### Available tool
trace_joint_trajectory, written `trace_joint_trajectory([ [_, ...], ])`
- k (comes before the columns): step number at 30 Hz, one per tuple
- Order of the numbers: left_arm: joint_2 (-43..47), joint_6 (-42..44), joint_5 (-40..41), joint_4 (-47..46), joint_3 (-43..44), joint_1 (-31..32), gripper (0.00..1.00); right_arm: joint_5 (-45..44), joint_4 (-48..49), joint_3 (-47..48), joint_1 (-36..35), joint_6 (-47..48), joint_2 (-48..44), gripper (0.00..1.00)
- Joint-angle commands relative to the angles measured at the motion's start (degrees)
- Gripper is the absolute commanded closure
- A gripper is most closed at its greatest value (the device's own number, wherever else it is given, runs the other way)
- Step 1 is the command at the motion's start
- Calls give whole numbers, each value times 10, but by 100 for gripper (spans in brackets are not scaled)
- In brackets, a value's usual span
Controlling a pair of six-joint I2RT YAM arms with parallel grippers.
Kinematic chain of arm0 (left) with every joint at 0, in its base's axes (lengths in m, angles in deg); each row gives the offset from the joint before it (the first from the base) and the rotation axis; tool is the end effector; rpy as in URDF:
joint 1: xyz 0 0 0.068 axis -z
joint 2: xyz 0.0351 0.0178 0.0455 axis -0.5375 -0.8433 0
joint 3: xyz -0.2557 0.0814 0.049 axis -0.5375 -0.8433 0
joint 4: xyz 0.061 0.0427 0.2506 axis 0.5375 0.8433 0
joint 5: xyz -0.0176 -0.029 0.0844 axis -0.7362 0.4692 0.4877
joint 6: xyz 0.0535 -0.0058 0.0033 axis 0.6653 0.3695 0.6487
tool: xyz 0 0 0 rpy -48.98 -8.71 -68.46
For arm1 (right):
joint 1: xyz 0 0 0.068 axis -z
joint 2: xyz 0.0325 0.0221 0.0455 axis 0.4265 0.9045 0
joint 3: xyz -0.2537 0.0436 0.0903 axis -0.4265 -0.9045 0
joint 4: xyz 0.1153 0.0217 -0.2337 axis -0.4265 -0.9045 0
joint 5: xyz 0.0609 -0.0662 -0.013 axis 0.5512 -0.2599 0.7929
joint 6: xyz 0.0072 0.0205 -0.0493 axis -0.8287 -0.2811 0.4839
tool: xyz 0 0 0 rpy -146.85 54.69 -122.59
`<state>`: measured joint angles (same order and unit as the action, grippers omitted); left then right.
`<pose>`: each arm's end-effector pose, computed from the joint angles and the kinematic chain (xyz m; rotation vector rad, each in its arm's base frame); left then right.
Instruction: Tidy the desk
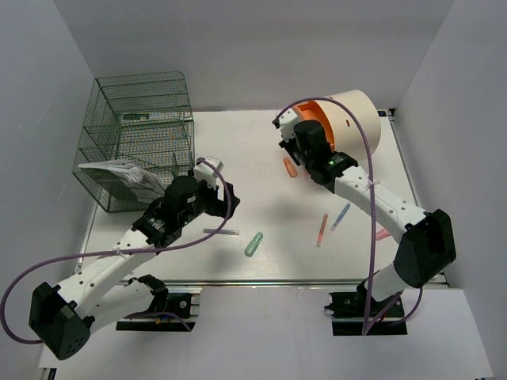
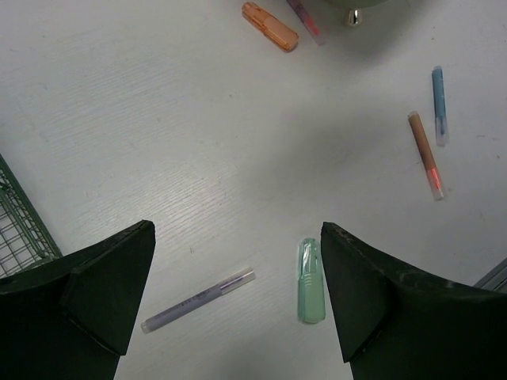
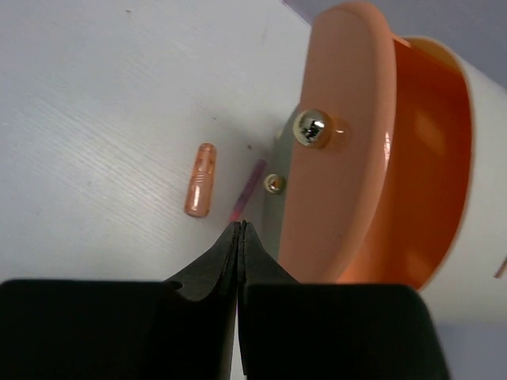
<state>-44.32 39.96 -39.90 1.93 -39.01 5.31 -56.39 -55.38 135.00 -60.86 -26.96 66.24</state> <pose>0.1751 -0.1343 0.2852 0.4420 1.9860 -0.5113 0.2938 0.1962 0.3368 -0.7147 1.8369 -0.1434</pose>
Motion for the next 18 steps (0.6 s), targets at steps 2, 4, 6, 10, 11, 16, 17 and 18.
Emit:
trace_joint_trajectory([
  [2,30,15,-3,27,16,-1,5,-123,66,19,-8,29,12,100],
  [4,44,15,1,20,7,4,4,-143,80,14,-5,44,14,100],
  [6,53,15,7,20,5,4,4,-162,93,16,-5,53,17,100],
  [10,53,15,17,27,8,4,4,-187,99,34,0,69,38,100],
  [11,53,16,17,28,9,4,4,-188,101,35,-1,72,41,100],
  [16,49,15,14,30,11,4,4,-193,98,51,7,78,60,100],
  [17,51,15,14,30,10,4,4,-194,94,56,10,77,65,100],
  [18,51,15,13,30,11,4,4,-194,94,57,14,76,65,100],
])
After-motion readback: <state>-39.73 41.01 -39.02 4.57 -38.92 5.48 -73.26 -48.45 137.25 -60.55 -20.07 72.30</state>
